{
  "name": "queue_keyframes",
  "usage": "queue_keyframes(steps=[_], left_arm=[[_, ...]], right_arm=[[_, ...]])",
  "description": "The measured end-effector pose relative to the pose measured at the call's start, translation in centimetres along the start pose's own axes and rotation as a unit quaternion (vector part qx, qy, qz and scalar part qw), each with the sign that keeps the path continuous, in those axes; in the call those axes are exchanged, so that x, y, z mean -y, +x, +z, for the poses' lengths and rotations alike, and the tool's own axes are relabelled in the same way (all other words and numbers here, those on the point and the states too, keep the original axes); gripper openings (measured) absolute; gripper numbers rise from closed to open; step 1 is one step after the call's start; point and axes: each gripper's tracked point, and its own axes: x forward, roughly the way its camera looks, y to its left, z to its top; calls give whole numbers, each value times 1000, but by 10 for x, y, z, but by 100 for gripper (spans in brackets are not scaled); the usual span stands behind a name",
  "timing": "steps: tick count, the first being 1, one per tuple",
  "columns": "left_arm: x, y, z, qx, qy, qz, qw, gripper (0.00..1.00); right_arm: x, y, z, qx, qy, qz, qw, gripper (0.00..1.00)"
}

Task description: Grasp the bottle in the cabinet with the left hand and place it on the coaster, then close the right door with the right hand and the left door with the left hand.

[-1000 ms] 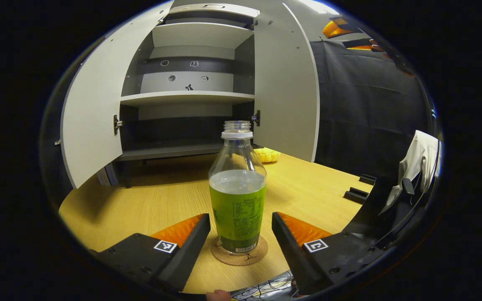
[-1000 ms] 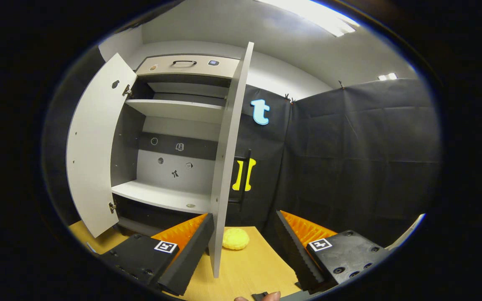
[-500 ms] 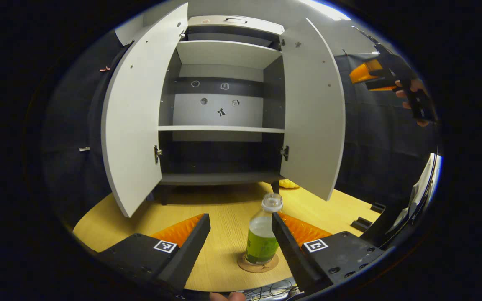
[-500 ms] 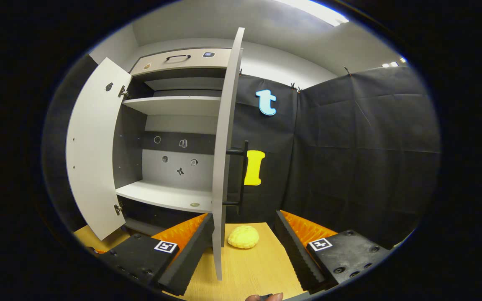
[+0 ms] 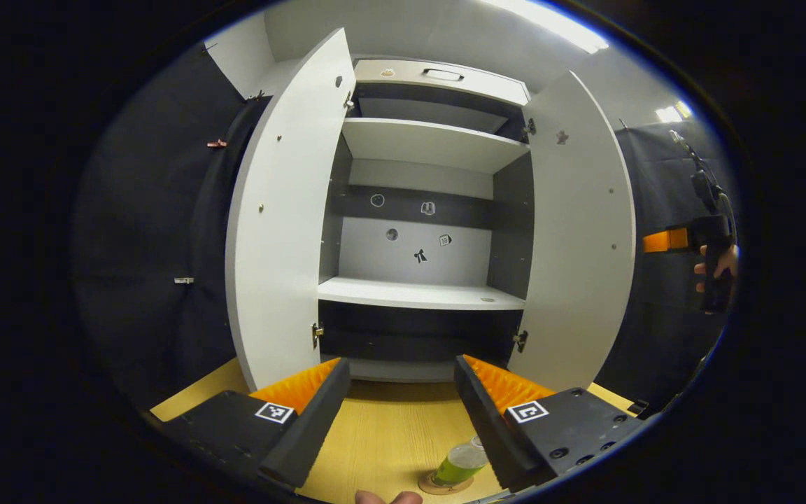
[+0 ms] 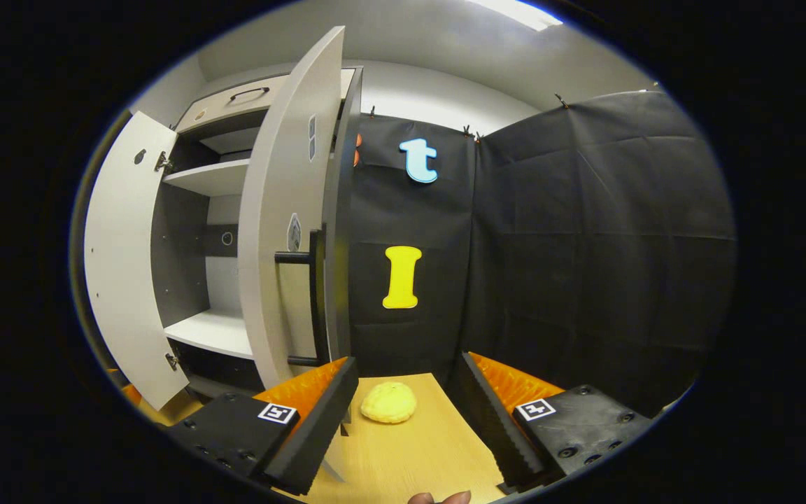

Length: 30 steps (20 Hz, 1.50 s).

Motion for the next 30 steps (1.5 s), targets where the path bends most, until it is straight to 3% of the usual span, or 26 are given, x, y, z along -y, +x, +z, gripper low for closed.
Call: queue_keyframes(steps=[9,15,30], left_arm=[[-29,-1,21,-7,16,34,999,95],[-37,-12,25,-8,15,21,1000,95],[-84,-36,25,-9,25,45,999,95]], right_arm=[[-24,8,3,2,15,48,999,95],[-46,1,0,2,32,51,998,95],[-202,7,-6,-15,43,177,983,98]])
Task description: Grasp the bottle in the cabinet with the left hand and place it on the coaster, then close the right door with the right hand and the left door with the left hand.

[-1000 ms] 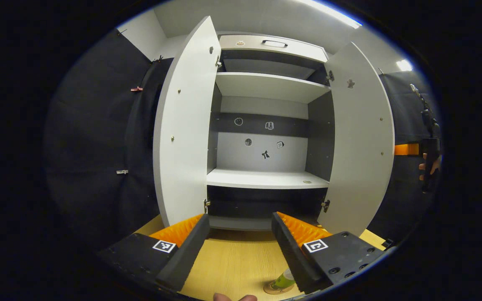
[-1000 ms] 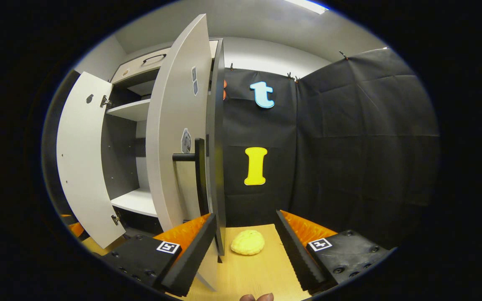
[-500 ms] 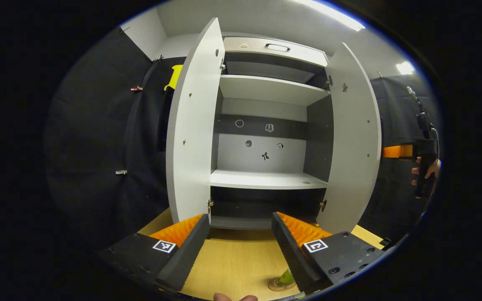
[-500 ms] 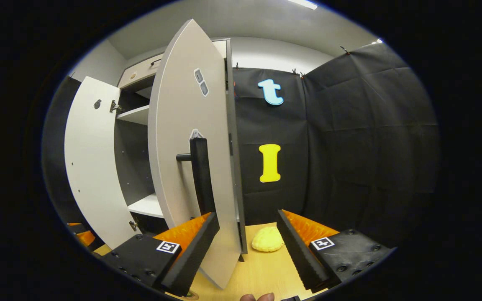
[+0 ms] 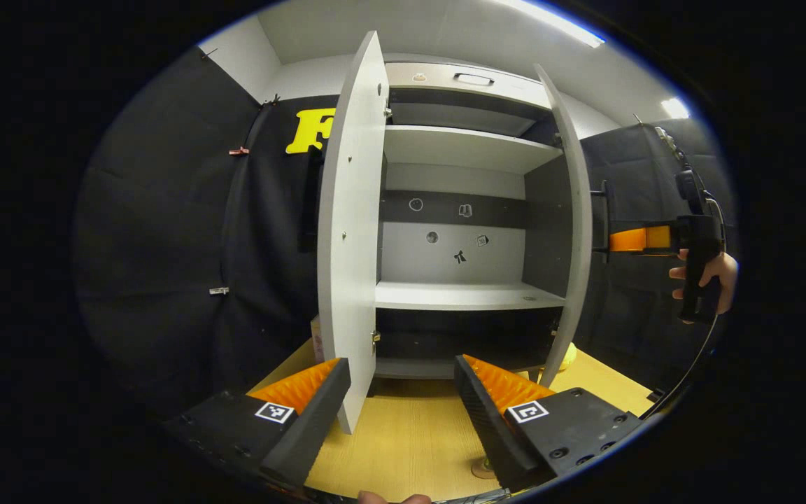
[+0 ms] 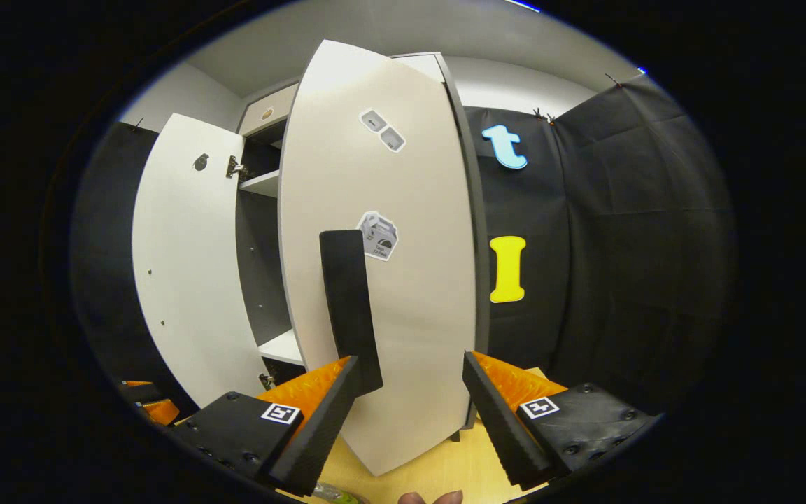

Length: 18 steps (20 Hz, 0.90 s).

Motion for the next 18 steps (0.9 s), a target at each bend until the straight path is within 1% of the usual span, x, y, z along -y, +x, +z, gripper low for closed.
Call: queue_keyframes(steps=[4,9,13,15,18], left_arm=[[-11,-5,3,2,-2,15,1000,95],[-28,-7,3,-1,-3,38,999,95],[-45,-7,10,-3,-12,48,999,95],[-53,-6,15,-4,-16,48,999,95],[-75,-6,26,0,-27,58,998,95]], right_arm=[[-23,24,-2,-1,-22,19,1000,98],[-37,46,-3,-2,-21,33,999,98],[-48,64,-3,0,-27,31,999,98],[-47,65,-5,0,-35,28,999,98],[-51,76,-5,-3,-39,20,999,98]])
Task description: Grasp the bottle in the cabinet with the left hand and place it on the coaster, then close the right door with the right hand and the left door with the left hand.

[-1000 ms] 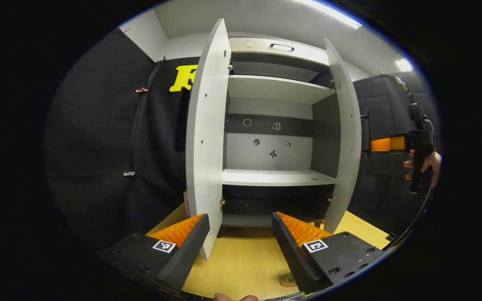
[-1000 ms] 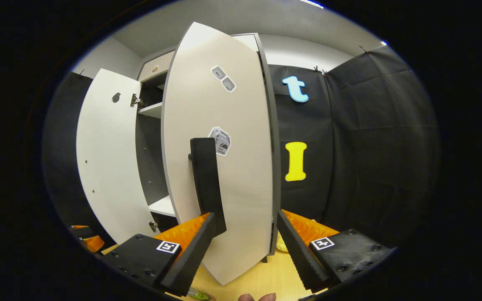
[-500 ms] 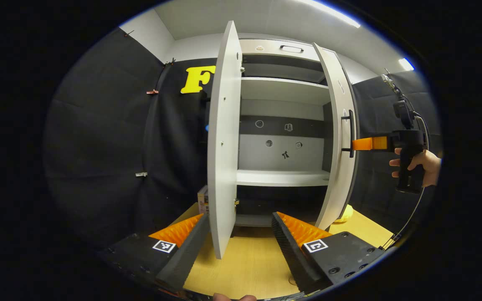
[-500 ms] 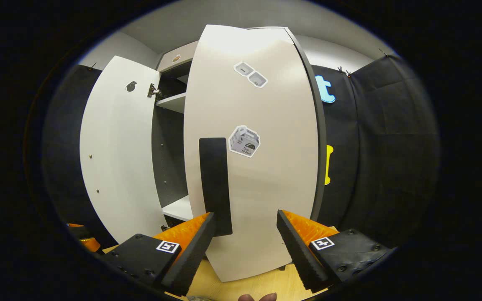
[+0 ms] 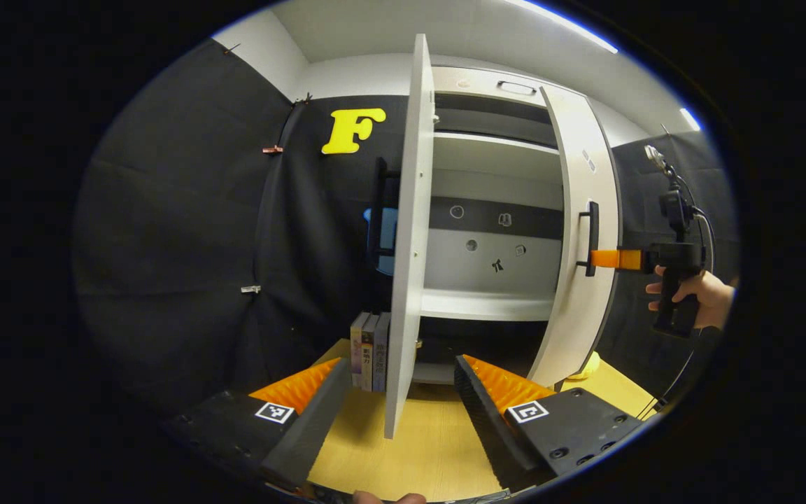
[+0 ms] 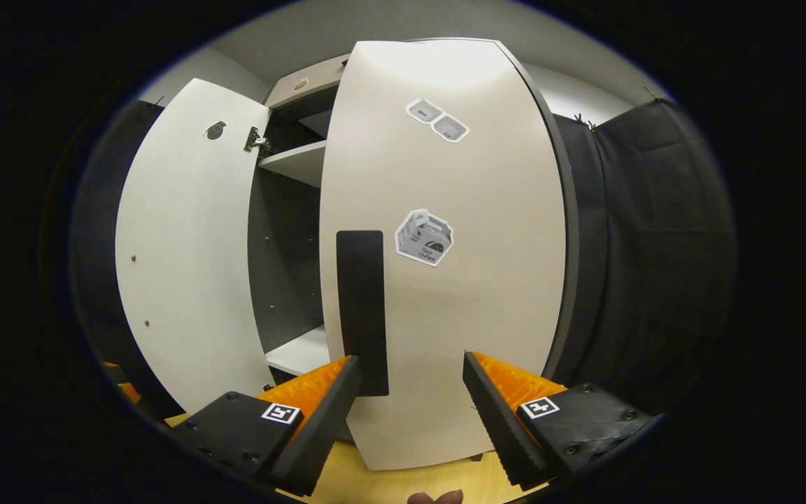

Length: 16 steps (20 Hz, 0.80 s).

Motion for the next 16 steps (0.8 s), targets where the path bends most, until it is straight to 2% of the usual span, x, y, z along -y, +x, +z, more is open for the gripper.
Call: queue_keyframes(steps=[3,7,12,16], left_arm=[[-24,4,14,9,-6,19,1000,95],[-51,18,34,18,6,27,999,95],[-70,42,57,34,-6,36,999,94],[-64,64,68,39,-14,17,999,94]], right_arm=[[-2,8,-1,2,-12,-13,1000,98],[-5,7,1,-1,-20,-27,999,96],[-16,-26,11,12,-13,-27,999,96],[-9,-56,11,14,-22,-40,999,96]])
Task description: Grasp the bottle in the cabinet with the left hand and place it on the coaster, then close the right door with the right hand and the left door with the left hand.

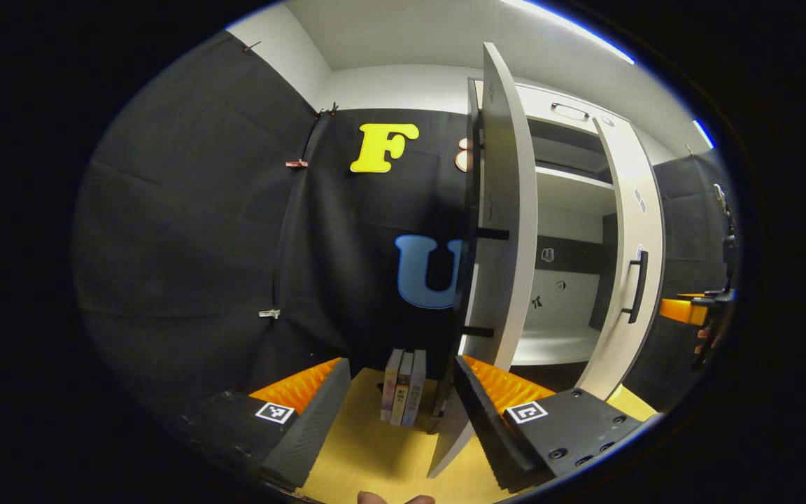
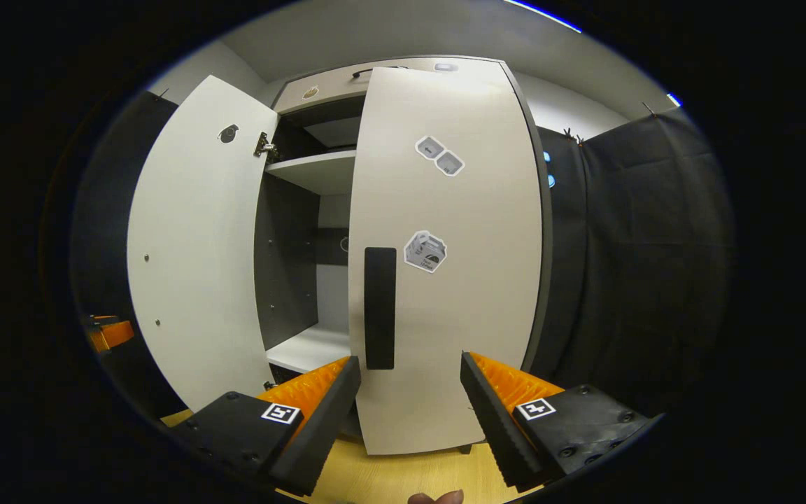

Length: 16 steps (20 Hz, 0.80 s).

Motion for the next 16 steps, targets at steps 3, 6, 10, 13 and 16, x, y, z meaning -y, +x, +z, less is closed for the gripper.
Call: queue_keyframes(steps=[3,6,10,13,16], left_arm=[[8,12,-5,-5,1,-13,1000,94],[20,9,-7,-6,-6,-25,1000,95],[28,5,-12,-14,-37,-27,999,94],[31,2,-14,-16,-35,-15,999,94],[44,-2,-14,-15,-19,-13,1000,93]], right_arm=[[12,-14,-1,-2,-12,-13,1000,96],[24,-25,-3,-6,-10,-25,1000,96],[33,-31,-6,-11,-1,-30,999,96],[40,-37,-6,-13,-5,-32,999,96],[49,-43,-8,-16,-3,-36,999,96]])
